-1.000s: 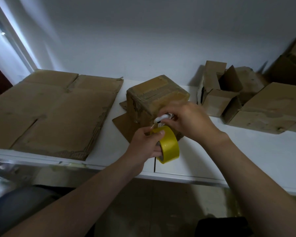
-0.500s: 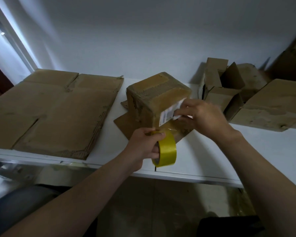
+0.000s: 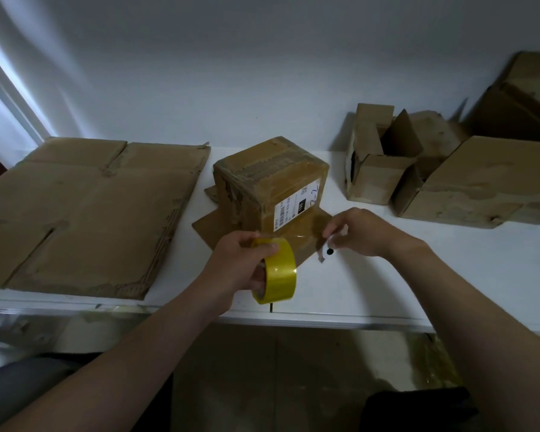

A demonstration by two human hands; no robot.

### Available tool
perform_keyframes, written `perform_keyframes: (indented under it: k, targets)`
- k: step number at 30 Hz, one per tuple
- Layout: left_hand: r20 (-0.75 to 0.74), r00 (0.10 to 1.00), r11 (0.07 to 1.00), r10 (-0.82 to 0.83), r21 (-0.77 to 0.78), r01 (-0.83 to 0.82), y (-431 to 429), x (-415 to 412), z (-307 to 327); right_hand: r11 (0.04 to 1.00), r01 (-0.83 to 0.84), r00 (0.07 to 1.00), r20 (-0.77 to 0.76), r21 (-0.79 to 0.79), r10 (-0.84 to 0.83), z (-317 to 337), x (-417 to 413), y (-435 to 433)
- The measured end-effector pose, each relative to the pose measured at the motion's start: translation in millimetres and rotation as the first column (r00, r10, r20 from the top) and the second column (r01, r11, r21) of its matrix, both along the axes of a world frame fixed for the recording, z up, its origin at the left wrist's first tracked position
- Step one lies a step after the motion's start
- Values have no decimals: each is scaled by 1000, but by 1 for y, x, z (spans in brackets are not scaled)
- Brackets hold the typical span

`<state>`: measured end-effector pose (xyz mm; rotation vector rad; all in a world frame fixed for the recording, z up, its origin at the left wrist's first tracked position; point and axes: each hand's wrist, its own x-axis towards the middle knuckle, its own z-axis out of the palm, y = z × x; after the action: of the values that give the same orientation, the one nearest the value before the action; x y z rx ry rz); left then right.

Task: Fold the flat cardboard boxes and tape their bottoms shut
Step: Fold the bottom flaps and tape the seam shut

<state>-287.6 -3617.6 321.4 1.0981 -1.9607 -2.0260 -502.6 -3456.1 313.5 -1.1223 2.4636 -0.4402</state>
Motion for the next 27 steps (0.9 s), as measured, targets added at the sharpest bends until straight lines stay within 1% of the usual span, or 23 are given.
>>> perform_keyframes:
  k: [1,2,3,5,6,7,8,10,13,17,20,22,24,25,27]
  targets:
    - [3,1000,999,10,-30,-10,-4,1,0,1000,1,998,-71,-23,-2,-3,-2,-2]
    - [6,1000,998,23,-64,-23,-8,3,1,995,-9,988,-152,-103,-7,-3,-4,-6]
    - [5,999,994,41,-100,-40,-14,4,2,972,-33,976,-216,-231,-19,0,-3,-11]
    - [8,998,986,63,-158,-61,-25,7,7,872,-102,960,-278,-479,-40,12,7,-27]
    - [9,997,983,74,-172,-71,-30,8,10,826,-165,947,-320,-539,-20,19,14,-37]
    - [4,996,980,85,-179,-83,-35,9,12,797,-232,928,-373,-557,9,22,20,-48]
    - [-2,995,978,100,-182,-99,-39,9,13,779,-292,906,-422,-555,39,23,26,-59]
    - [-7,992,975,128,-182,-127,-45,11,14,783,-360,876,-472,-507,97,15,31,-77]
    - [-14,993,973,118,-198,-118,-48,16,11,817,-373,865,-483,-440,135,-6,30,-93]
    - [17,995,977,98,-194,-93,-53,23,6,795,-391,856,-501,-463,129,-16,22,-100]
    - [28,994,978,101,-187,-94,-56,27,6,794,-455,806,-566,-404,174,-16,16,-97]
    - [17,994,978,105,-181,-100,-57,28,7,807,-467,791,-579,-361,198,-15,16,-94]
    - [0,994,977,110,-182,-108,-59,28,8,822,-449,804,-559,-350,201,-14,17,-93]
    - [-6,994,976,111,-185,-110,-59,28,8,828,-423,826,-533,-368,185,-12,19,-94]
    - [-8,994,975,110,-192,-110,-59,26,9,825,-312,891,-448,-471,81,-10,30,-98]
